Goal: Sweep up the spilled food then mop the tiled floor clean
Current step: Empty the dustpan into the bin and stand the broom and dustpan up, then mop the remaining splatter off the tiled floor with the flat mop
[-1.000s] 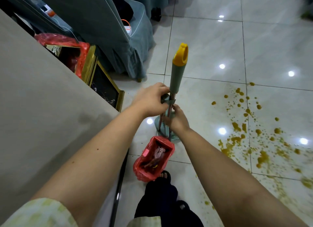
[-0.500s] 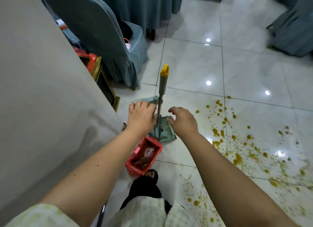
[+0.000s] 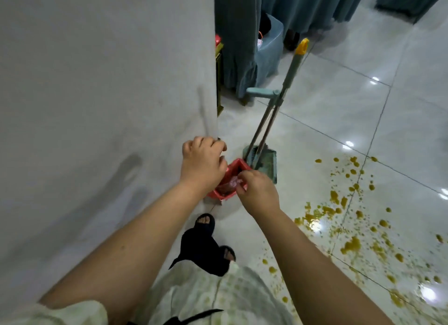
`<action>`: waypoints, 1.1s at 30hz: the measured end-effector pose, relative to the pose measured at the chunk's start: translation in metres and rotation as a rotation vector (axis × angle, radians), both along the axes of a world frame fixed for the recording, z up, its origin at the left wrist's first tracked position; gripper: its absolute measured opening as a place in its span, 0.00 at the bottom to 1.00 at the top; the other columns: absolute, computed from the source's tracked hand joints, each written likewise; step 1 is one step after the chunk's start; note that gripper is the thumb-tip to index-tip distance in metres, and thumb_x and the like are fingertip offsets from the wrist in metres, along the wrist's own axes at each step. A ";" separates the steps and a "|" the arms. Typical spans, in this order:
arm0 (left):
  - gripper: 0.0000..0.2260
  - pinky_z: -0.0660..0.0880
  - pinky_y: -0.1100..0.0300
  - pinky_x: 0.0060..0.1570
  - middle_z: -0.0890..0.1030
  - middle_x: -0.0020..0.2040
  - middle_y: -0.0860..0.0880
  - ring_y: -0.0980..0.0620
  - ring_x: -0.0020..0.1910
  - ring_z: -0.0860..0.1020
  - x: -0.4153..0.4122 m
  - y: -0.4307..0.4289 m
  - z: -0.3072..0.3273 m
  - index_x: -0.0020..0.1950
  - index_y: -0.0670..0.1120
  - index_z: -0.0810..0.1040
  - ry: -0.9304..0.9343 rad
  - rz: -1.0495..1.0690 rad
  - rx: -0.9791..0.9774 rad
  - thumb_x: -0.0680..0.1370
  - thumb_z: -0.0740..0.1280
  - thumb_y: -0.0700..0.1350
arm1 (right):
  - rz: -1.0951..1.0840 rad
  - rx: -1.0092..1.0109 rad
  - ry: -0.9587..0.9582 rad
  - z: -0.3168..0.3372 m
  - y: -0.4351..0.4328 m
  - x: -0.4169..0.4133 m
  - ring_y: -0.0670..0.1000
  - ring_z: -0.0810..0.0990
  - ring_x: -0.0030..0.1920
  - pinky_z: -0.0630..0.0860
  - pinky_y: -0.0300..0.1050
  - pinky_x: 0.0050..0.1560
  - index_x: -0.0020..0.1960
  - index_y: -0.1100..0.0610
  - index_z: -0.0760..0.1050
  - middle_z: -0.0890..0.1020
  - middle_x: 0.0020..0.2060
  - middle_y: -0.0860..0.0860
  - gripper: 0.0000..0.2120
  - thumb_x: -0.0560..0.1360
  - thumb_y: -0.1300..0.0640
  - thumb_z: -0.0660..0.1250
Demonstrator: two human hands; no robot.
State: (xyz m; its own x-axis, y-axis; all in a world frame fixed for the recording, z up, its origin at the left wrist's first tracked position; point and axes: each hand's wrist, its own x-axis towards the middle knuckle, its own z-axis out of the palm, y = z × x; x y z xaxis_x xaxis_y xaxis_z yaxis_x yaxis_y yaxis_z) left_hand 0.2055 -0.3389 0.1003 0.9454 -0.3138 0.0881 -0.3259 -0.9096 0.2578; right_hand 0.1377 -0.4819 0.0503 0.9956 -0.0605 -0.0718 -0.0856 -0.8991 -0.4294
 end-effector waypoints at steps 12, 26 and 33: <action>0.09 0.69 0.51 0.48 0.78 0.47 0.47 0.42 0.48 0.76 -0.148 0.204 -0.028 0.49 0.48 0.81 0.026 0.482 -0.064 0.70 0.70 0.43 | 0.402 0.043 -0.081 0.038 0.177 -0.040 0.57 0.80 0.48 0.76 0.49 0.48 0.54 0.57 0.82 0.84 0.46 0.54 0.11 0.74 0.54 0.68; 0.11 0.67 0.51 0.54 0.79 0.53 0.45 0.42 0.54 0.75 -0.317 0.383 -0.006 0.56 0.48 0.80 -0.004 1.169 -0.170 0.74 0.67 0.44 | 1.013 0.104 -0.061 0.053 0.400 -0.135 0.57 0.79 0.51 0.76 0.48 0.48 0.57 0.59 0.80 0.83 0.49 0.55 0.12 0.75 0.56 0.68; 0.12 0.66 0.49 0.58 0.78 0.56 0.46 0.43 0.58 0.73 -0.411 0.395 0.015 0.58 0.49 0.79 -0.022 1.594 -0.173 0.75 0.65 0.44 | 1.368 0.129 0.037 0.047 0.455 -0.185 0.55 0.77 0.55 0.73 0.45 0.51 0.58 0.58 0.80 0.82 0.52 0.53 0.13 0.76 0.55 0.66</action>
